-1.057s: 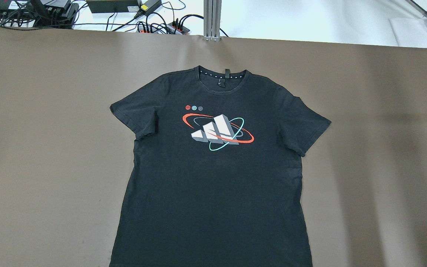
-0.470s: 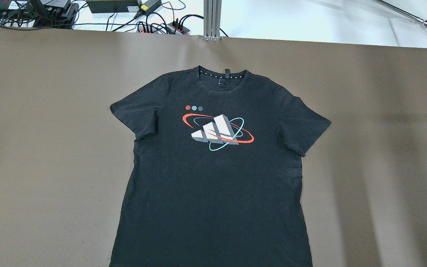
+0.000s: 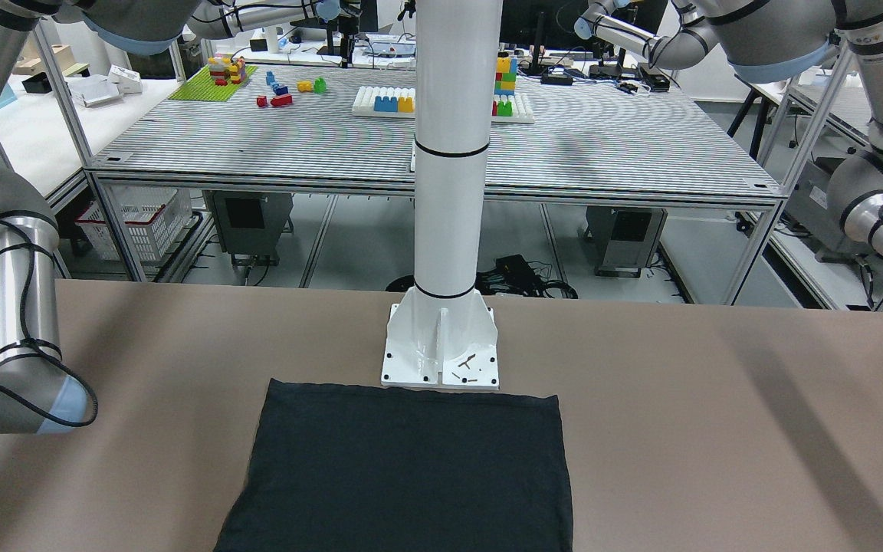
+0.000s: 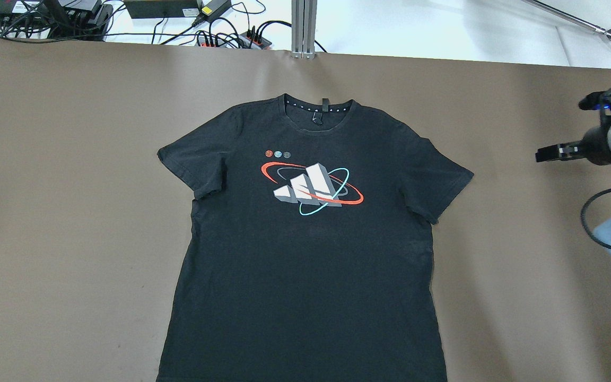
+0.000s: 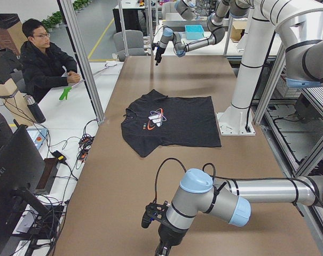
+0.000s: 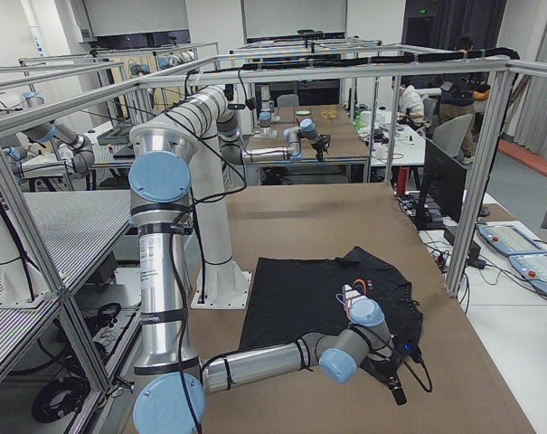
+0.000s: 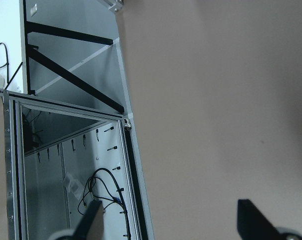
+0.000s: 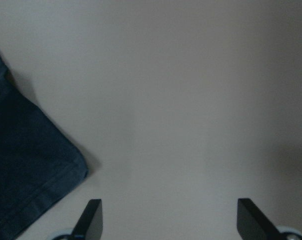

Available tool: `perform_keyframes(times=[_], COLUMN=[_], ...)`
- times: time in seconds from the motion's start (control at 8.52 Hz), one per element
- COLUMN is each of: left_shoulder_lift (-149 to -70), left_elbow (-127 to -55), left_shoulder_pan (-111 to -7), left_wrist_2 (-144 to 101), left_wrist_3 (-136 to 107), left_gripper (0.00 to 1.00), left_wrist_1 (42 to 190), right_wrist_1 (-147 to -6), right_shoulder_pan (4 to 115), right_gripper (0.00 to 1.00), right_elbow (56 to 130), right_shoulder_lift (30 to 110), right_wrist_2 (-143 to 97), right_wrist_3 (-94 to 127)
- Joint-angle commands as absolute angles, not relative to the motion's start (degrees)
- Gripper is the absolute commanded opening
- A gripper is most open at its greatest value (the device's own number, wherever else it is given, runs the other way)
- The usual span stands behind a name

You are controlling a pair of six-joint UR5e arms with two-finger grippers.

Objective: Fold clothes
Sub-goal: 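Move the right gripper to the sleeve nearest it and grasp it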

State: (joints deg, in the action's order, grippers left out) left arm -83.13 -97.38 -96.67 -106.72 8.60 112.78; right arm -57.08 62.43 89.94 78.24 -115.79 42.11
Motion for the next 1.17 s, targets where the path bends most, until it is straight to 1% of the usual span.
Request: perform_keyframes(times=[0.0,0.12,0.23,0.35,0.7,0.82,1.06], left_shoulder_lift=[-83.3,-83.5,-83.7,-83.8,-83.9,-83.9,-83.9], left_elbow=[-97.4,-97.3,-97.4,-97.4,-97.3,-97.4,-97.5], left_shoulder_pan=[-95.8,-94.6,-93.0,-91.9,-91.7,-91.7,-91.7], left_wrist_2=[-107.8,-107.8,-107.7,-107.5,-107.8,-107.8,-107.8], left_wrist_3=[8.4,7.5,4.5,3.2,3.3,3.3,3.3], left_gripper=[0.94,0.94,0.94,0.94,0.94,0.94,0.94], left_wrist_1=[112.6,112.6,112.8,112.8,112.9,112.9,112.9], right_wrist_1=[-55.6,-55.7,-55.8,-55.7,-55.7,-55.7,-55.6], right_shoulder_pan=[56.9,55.7,55.5,55.3,54.5,54.3,53.8], right_gripper=[0.93,0.91,0.85,0.80,0.71,0.66,0.60], right_elbow=[82.2,80.6,79.7,79.1,78.7,78.6,78.6], right_shoulder_lift=[71.4,70.6,70.5,70.5,70.5,70.5,70.5], right_wrist_2=[-114.3,-112.2,-111.5,-111.5,-111.4,-111.4,-111.4], right_wrist_3=[50.8,51.0,51.0,51.0,51.0,51.0,50.9])
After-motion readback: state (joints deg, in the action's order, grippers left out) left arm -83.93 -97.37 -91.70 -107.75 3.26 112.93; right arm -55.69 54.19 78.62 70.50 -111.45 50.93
